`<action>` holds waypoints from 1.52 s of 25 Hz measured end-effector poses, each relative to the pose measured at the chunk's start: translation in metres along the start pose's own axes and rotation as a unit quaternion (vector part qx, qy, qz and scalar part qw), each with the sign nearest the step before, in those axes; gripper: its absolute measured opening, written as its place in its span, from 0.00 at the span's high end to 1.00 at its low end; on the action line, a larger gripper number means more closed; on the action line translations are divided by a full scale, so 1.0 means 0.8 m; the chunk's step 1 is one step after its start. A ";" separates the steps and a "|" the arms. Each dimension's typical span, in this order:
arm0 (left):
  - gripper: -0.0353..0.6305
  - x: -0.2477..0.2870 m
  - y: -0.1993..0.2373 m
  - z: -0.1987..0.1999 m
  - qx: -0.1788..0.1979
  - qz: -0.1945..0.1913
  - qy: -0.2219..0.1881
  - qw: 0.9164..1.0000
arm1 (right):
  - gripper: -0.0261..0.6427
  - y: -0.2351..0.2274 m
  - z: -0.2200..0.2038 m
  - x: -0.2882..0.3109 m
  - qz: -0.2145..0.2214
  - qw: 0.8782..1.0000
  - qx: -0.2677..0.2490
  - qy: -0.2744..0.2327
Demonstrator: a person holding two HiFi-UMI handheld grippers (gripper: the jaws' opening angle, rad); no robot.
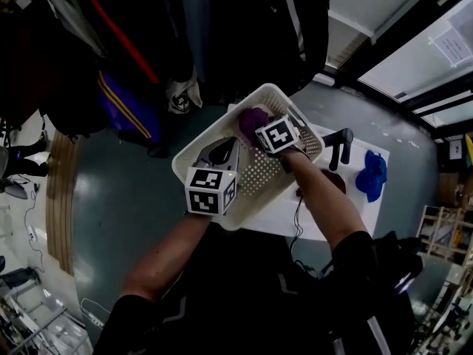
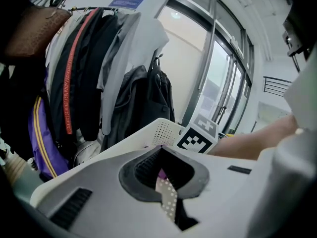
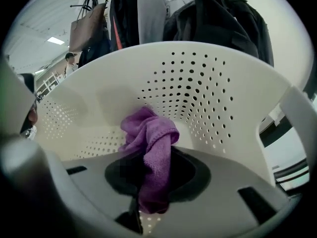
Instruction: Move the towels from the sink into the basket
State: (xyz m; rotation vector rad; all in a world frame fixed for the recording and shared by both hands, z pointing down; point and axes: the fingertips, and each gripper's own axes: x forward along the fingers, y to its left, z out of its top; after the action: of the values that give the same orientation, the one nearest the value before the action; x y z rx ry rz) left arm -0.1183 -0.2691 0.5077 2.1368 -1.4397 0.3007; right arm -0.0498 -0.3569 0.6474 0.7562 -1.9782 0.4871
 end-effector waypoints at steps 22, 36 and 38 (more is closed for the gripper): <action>0.94 -0.053 -0.006 0.019 0.024 -0.032 -0.028 0.999 | 0.67 0.015 0.051 -0.117 -0.038 0.994 0.021 -0.099; 0.94 -0.131 -0.046 0.032 0.060 -0.115 -0.067 0.989 | 0.92 0.064 0.045 -0.266 -0.084 0.956 0.097 -0.265; 0.94 -0.141 -0.053 0.033 0.066 -0.128 -0.075 0.987 | 0.93 0.073 0.038 -0.285 -0.089 0.951 0.103 -0.279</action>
State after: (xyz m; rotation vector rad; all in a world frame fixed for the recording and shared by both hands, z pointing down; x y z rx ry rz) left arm -0.1287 -0.1828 0.4197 2.4677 -1.2334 0.1450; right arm -0.0229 -0.2619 0.4318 1.3045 -2.3656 0.4035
